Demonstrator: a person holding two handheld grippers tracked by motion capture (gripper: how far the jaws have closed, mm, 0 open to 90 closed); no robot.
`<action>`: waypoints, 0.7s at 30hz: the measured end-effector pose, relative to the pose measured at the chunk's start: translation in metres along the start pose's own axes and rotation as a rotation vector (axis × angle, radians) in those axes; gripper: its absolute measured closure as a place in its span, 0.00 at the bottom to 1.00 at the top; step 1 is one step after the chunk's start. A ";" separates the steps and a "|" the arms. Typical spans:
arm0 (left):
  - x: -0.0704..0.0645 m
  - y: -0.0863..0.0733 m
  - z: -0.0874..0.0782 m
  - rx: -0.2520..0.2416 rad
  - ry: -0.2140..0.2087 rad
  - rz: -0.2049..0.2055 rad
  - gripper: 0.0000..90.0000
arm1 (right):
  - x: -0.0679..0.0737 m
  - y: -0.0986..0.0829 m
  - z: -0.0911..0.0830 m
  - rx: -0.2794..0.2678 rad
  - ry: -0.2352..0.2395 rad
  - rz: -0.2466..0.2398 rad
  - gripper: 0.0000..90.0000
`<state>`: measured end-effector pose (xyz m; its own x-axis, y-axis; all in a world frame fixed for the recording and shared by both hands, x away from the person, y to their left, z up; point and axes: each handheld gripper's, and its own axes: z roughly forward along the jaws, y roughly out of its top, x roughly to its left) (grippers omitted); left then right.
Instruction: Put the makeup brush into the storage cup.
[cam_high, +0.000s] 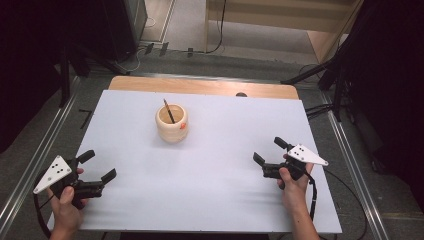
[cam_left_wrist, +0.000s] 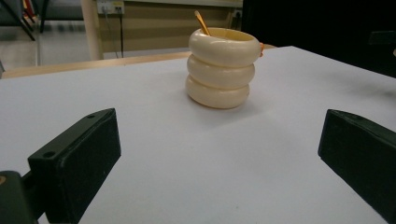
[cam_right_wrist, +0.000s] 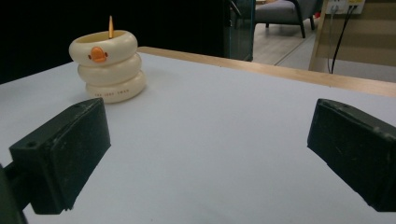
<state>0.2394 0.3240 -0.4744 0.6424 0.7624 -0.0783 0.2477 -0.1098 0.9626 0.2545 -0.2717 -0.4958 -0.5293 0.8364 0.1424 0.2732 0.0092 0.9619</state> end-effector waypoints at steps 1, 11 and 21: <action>0.000 0.000 0.000 -0.001 0.000 -0.001 0.00 | -0.001 -0.001 -0.003 -0.002 -0.002 0.001 0.00; 0.000 0.000 -0.001 -0.005 0.001 -0.004 0.00 | -0.009 -0.010 -0.024 0.002 -0.028 0.008 0.00; 0.000 0.000 -0.001 -0.004 -0.001 0.000 0.00 | -0.015 -0.018 -0.046 0.003 -0.057 0.014 0.00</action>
<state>0.2388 0.3242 -0.4740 0.6431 0.7618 -0.0785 0.2451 -0.1075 0.9635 0.2200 -0.3097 -0.5048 -0.4793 0.8661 0.1418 0.2823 -0.0009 0.9593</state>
